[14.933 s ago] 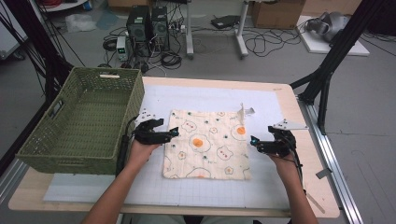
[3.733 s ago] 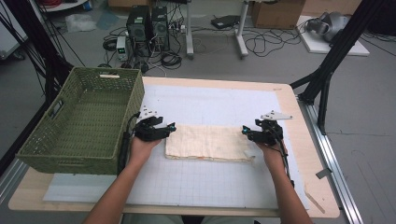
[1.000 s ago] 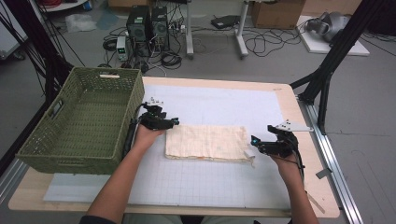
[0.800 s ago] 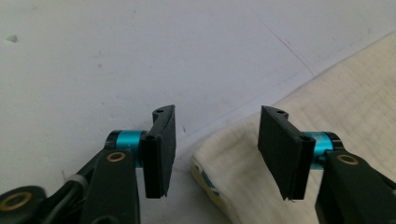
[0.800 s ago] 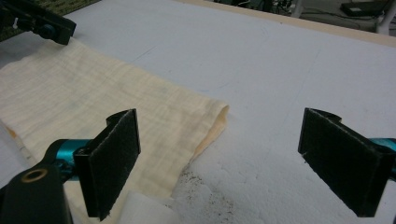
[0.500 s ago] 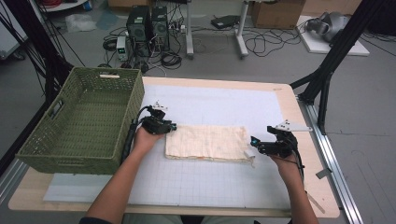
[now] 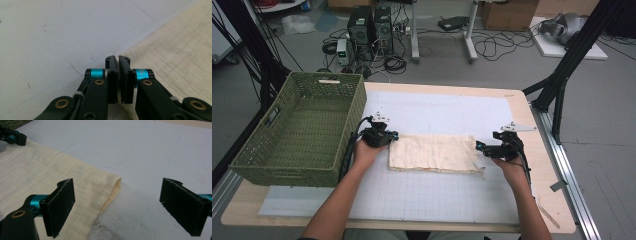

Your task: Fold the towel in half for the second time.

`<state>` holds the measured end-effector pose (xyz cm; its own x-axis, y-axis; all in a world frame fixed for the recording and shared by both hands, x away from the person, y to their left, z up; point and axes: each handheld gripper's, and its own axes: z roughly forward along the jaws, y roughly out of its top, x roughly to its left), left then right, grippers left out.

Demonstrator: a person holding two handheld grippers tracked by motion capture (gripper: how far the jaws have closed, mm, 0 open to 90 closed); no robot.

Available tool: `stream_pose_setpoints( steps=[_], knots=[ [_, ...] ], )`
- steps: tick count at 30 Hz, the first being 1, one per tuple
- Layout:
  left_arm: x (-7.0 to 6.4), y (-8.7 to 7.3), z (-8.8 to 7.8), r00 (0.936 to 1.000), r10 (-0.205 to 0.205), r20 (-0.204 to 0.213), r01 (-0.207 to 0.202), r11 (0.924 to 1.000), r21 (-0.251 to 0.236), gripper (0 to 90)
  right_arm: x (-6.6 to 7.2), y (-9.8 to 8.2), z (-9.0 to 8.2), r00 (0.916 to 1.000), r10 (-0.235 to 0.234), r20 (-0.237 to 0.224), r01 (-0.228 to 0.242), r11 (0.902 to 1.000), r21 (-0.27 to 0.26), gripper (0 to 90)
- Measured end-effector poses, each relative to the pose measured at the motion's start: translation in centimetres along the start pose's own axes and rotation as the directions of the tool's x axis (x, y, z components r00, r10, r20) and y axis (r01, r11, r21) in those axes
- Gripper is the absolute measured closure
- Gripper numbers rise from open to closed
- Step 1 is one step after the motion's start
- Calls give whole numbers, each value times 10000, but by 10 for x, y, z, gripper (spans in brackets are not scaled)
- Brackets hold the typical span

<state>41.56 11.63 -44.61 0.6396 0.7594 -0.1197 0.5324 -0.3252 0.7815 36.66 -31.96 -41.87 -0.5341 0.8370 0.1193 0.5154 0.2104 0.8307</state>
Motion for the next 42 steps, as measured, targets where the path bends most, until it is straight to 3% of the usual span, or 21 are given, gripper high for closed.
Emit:
stream_pose_setpoints(
  steps=[4,6,8,9,12,14,19,21,25,28,33,34,37,39,42],
  knots=[
    [0,0,-1,9999,-93,45,93,10000,-24,856,-2,8,21,9999,-40,-126,50,9971,758,170],
    [0,0,-2,9999,-140,84,140,9999,-76,856,0,12,32,9990,-250,-360,284,9948,981,287],
    [0,0,-2,9999,-137,83,138,9999,-78,855,1,17,43,9985,-402,-367,444,9913,1236,313],
    [0,0,-2,9999,-121,98,122,9999,-43,855,1,18,47,9981,-426,-442,474,9923,1143,423],
    [0,0,-3,9998,-159,84,160,9998,-88,855,1,22,57,9971,-481,-585,558,9887,1390,486],
    [0,0,-3,9998,-158,88,159,9998,-71,855,1,22,63,9954,-638,-713,759,9803,1822,538],
    [0,0,-3,9999,-138,99,138,9999,-11,856,6,21,68,9854,-1299,-1103,1529,9597,2356,849],
    [1,2,-4,9998,-195,48,196,9996,-201,858,7,22,67,9829,-1532,-1023,1738,9554,2387,865],
    [3,8,-11,9983,-569,-98,557,9937,-971,860,5,26,62,9842,-1688,-539,1761,9657,1909,870],
    [5,14,-15,9976,-643,-247,612,9920,-1104,860,4,30,58,9830,-1798,-365,1832,9723,1453,870],
    [6,25,-20,9957,-900,-211,842,9772,-1951,860,1,35,53,9842,-1770,105,1758,9818,716,871],
    [6,25,-21,9952,-964,-148,917,9768,-1934,860,1,36,52,9848,-1730,182,1716,9833,615,871],
    [3,22,-21,9980,-589,-236,550,9880,-1440,859,3,36,51,9854,-1703,96,1696,9843,491,870],
    [0,21,-24,9986,-431,-322,375,9868,-1573,859,4,35,50,9827,-1853,-19,1850,9808,618,869],
    [-2,18,-28,9984,-420,-391,359,9886,-1462,858,6,34,48,9866,-1624,-126,1628,9855,473,869]
  ],
)
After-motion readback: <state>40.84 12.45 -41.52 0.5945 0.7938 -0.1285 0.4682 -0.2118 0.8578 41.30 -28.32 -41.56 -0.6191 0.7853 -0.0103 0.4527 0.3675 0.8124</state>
